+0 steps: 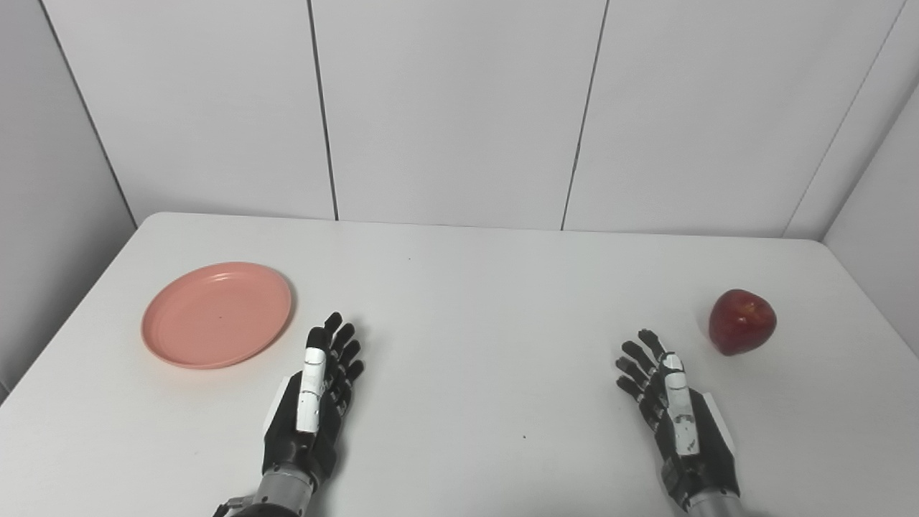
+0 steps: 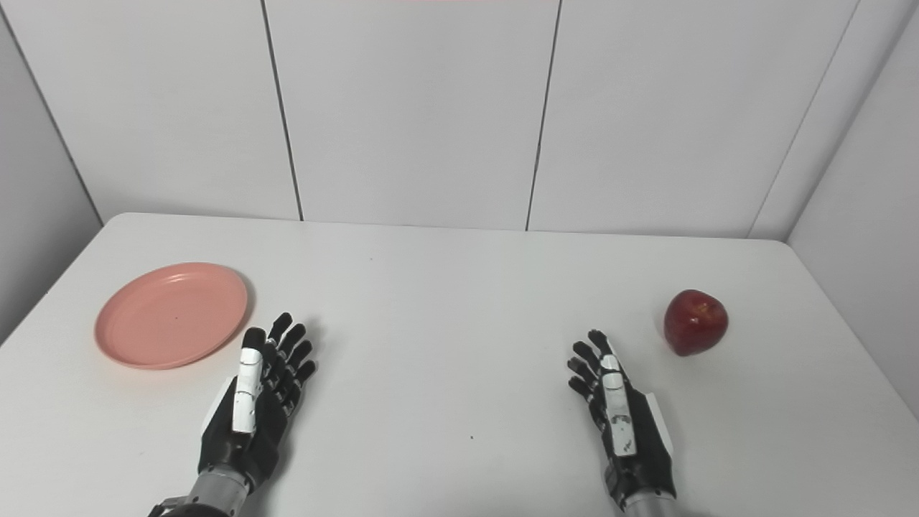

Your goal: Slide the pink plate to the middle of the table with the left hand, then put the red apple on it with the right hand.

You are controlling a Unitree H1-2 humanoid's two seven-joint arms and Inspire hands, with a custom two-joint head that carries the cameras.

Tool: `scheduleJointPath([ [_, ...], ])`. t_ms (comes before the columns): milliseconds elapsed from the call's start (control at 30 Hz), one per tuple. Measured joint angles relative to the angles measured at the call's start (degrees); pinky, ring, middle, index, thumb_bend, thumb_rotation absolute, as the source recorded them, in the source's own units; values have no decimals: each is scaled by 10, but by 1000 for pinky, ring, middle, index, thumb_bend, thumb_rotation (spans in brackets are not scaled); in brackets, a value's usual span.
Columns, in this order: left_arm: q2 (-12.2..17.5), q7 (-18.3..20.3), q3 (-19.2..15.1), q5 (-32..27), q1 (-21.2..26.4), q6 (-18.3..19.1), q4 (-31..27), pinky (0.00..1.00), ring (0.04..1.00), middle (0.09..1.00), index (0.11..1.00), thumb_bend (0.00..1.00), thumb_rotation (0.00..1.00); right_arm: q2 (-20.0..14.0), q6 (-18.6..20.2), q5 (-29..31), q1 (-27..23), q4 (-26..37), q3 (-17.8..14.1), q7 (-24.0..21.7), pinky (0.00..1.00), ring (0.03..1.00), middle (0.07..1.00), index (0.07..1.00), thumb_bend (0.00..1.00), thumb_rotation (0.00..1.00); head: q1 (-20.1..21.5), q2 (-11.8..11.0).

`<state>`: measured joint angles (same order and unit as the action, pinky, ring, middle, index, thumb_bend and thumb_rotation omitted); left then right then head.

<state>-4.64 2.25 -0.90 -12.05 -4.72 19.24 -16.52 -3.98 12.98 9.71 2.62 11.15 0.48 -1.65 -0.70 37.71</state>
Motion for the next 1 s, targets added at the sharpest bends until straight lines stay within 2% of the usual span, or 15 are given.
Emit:
scheduleJointPath([
  [567,0,0,1,0,0,1,-6,1000,1000,1000,1000,817,912,-1,0,0,0,0,2,-1,872,885,900,946,892,1000,-5,-4],
  [633,0,0,1,1,0,1,-5,1000,1000,994,1000,821,911,-3,-2,0,0,-1,2,-3,874,889,906,952,885,1000,-27,-17],
  [700,-1,0,3,2,0,1,-4,1000,995,988,996,819,908,-5,-5,1,1,-3,2,-5,879,893,910,952,881,1000,-27,-17],
  [867,-7,-4,15,16,0,-2,12,1000,978,971,982,809,892,-14,-17,14,0,-14,-6,-24,899,898,917,954,882,1000,-71,-36],
  [1000,-11,-16,30,34,0,-26,26,1000,975,968,977,814,889,-27,-38,28,-1,-31,-13,-48,908,907,925,961,882,1000,-111,-59],
])
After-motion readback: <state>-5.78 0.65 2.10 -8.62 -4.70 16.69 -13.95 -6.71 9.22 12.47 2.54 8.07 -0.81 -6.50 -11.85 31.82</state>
